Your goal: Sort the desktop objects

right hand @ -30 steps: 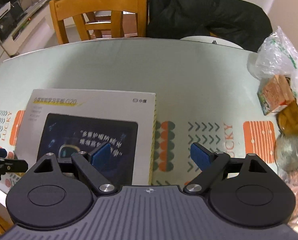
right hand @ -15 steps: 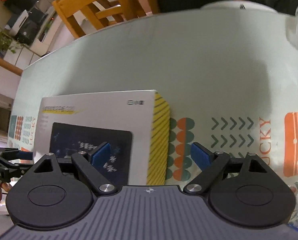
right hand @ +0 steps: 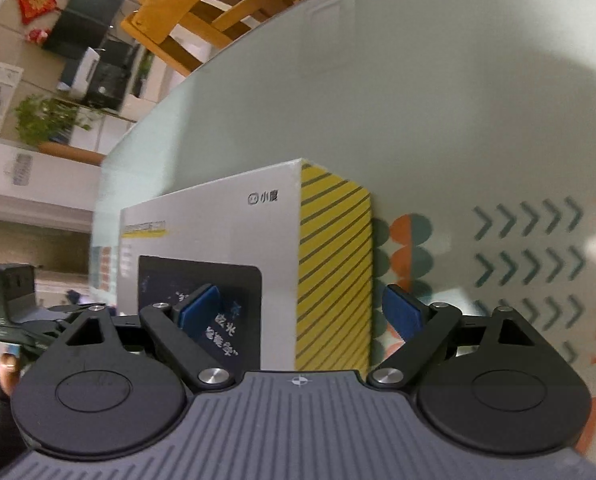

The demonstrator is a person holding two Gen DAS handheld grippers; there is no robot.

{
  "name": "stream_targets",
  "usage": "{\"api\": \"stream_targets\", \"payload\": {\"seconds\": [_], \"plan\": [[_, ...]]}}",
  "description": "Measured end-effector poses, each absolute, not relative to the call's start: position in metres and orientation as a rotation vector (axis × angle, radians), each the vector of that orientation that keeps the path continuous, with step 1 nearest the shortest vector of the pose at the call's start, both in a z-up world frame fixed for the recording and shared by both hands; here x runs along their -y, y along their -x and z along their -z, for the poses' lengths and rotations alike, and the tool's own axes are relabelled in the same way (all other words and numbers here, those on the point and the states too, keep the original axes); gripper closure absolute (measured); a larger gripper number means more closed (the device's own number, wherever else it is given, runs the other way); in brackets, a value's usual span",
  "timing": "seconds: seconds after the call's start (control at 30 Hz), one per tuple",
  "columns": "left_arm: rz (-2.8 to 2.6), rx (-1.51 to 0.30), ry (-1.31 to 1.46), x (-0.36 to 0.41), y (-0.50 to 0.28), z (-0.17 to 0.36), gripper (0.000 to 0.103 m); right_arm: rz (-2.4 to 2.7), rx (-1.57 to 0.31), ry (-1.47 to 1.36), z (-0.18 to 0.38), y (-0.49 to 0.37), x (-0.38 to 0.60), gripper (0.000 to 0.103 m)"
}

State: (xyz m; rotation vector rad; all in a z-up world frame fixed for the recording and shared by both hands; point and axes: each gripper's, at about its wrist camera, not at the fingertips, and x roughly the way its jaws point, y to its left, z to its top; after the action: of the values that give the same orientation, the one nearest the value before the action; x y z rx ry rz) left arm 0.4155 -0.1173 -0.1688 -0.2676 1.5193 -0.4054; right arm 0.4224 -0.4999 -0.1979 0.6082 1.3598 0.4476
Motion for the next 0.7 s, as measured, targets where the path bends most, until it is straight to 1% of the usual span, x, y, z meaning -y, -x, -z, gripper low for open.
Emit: {"api": "stream_targets", "payload": {"seconds": [0.47, 0.6, 0.7], "plan": [[0.51, -1.558, 0.293, 0.106, -0.431, 0.183, 0.0, -0.512, -1.387, -0.659, 0.208, -0.428, 0.501, 0.0], [0.535, -1.531, 0.348, 0.094, -0.428, 0.189, 0.0, -0.523, -1.419, -0.647, 0.208, -0.435, 0.499, 0.0], [0.546, -1.482, 0.388, 0.084, -0.422, 0.191, 0.0, -0.544, -1.389, -0.604, 0.204, -0.434, 0.496, 0.0]]}}
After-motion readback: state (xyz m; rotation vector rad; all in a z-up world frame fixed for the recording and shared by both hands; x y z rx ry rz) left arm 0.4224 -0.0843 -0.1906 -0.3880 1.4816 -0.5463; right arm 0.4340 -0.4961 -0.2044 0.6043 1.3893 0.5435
